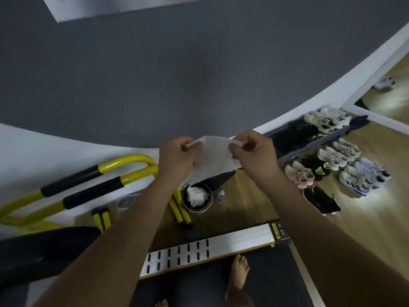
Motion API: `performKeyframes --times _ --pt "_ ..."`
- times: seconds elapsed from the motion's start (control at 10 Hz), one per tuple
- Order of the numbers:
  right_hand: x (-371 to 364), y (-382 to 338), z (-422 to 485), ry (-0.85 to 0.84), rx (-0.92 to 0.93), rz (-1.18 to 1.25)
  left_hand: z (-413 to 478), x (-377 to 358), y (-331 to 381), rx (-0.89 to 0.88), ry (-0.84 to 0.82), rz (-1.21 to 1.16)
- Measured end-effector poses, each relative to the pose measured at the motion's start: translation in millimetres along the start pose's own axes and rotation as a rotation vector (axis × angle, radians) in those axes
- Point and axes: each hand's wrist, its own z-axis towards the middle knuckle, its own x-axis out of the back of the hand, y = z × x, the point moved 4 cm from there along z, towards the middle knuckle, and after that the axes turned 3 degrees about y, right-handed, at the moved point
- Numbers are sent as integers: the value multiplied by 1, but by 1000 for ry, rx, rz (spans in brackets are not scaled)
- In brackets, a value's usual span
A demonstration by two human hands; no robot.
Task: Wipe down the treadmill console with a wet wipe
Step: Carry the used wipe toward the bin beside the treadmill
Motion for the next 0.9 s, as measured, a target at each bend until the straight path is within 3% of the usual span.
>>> performKeyframes --times 0.2,0.4,0.6,0.7,0.8,0.9 --pt "-36 123 67 -216 -50 -88 50 -91 -101 166 91 44" --pt "-121 280 96 -250 -172 -141 81 -170 -249 446 29 -107" --pt "-225 445 113 -220 -246 -175 120 -245 -438 514 32 -153" --pt "-288 522 123 -294 -279 -178 141 -275 -535 616 -29 -133" --pt "-347 604 125 -484 -446 -173 152 -297 -623 824 -207 -76" --pt "-383 662 119 -583 -509 -200 150 -301 -662 1019 -197 -167"
